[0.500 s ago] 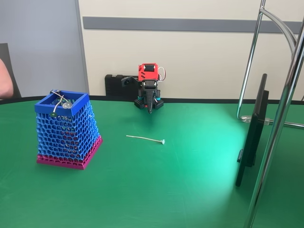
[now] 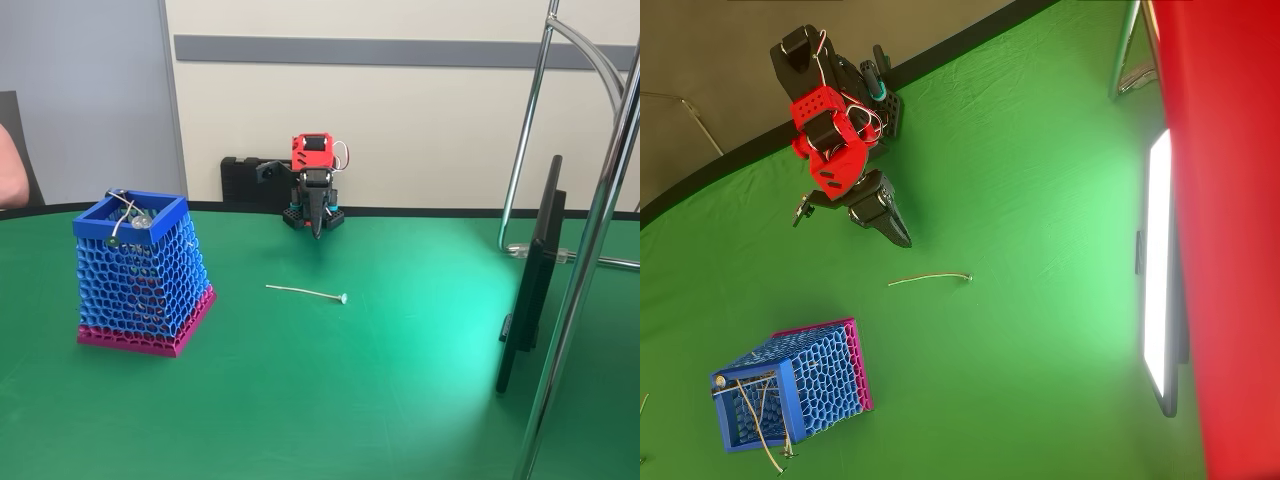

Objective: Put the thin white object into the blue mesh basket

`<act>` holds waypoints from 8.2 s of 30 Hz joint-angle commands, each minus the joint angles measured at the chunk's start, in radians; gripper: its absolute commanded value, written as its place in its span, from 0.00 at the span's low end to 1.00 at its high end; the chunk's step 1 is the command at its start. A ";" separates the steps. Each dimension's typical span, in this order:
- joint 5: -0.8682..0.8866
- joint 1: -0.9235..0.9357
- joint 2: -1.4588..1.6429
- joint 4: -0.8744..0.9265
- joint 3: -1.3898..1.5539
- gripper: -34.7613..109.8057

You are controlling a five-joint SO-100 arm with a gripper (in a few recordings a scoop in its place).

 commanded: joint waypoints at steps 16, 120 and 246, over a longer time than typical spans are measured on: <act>0.018 0.008 -0.023 -0.009 -0.002 0.24; 0.716 -0.124 -2.195 0.235 -1.605 0.34; 1.252 0.557 -1.755 -0.143 -1.887 0.24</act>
